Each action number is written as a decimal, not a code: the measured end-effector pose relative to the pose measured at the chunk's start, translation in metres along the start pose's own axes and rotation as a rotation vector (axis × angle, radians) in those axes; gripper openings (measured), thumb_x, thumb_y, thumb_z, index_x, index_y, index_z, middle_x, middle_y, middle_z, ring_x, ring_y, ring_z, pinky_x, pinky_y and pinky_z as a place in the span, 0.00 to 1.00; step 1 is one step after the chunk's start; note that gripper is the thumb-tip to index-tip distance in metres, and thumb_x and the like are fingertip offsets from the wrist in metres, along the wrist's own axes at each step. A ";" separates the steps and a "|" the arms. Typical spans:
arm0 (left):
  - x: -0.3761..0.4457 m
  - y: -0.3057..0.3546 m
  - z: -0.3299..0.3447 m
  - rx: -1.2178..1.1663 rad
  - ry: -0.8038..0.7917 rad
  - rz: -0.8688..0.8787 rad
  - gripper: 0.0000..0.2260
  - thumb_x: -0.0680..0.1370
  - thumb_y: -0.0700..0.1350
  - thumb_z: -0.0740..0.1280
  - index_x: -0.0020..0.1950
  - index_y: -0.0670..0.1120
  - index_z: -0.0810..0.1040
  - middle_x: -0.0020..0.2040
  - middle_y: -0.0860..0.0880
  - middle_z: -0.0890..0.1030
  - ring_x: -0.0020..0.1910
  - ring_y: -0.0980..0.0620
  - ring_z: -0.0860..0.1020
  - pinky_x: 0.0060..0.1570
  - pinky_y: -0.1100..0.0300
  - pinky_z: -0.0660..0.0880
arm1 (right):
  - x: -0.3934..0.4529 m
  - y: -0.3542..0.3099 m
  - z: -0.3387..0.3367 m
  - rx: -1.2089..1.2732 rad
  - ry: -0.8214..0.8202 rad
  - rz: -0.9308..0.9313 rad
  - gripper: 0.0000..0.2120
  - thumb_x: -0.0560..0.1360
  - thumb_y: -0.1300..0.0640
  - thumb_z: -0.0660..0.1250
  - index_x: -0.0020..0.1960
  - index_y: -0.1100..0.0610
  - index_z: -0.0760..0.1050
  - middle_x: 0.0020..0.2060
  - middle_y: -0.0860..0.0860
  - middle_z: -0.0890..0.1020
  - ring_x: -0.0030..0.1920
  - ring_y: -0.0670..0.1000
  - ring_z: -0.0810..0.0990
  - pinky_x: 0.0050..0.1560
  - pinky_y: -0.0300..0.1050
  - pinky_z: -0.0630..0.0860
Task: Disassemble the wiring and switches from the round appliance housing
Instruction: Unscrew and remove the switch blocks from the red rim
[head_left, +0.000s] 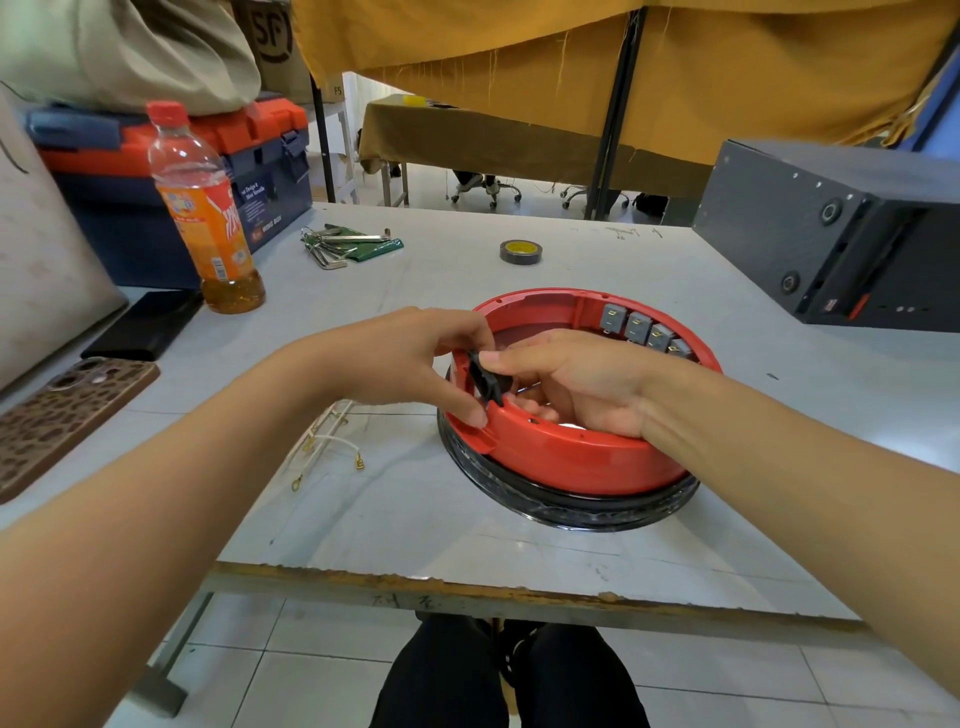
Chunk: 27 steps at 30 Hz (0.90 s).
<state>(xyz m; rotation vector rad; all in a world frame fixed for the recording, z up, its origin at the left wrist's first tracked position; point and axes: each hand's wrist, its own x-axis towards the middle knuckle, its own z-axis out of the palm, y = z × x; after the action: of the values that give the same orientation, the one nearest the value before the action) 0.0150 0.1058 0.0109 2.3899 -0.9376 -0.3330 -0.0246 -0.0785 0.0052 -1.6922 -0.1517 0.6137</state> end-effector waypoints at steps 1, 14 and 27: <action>-0.001 0.000 -0.001 -0.052 -0.002 -0.011 0.18 0.66 0.52 0.77 0.53 0.53 0.76 0.56 0.57 0.79 0.56 0.61 0.75 0.61 0.59 0.72 | 0.000 0.001 0.000 -0.013 0.013 -0.015 0.10 0.78 0.54 0.64 0.43 0.59 0.76 0.26 0.49 0.74 0.26 0.44 0.69 0.24 0.33 0.66; -0.003 0.003 -0.006 -0.362 0.117 -0.074 0.18 0.69 0.60 0.69 0.56 0.55 0.78 0.52 0.57 0.83 0.54 0.61 0.79 0.59 0.59 0.71 | 0.002 -0.003 -0.008 -0.053 0.132 -0.230 0.09 0.77 0.54 0.66 0.46 0.59 0.80 0.34 0.50 0.80 0.32 0.45 0.77 0.31 0.35 0.72; 0.002 0.002 -0.011 -0.358 0.450 0.023 0.07 0.72 0.37 0.72 0.49 0.47 0.83 0.42 0.46 0.85 0.42 0.50 0.83 0.47 0.60 0.80 | 0.019 -0.015 -0.016 0.075 0.267 -0.238 0.08 0.74 0.56 0.70 0.46 0.61 0.76 0.29 0.52 0.80 0.27 0.46 0.74 0.29 0.36 0.70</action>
<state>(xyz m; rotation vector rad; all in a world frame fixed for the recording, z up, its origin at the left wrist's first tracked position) 0.0201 0.1079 0.0209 2.0027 -0.6335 0.0481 0.0025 -0.0807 0.0150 -1.6368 -0.1347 0.2107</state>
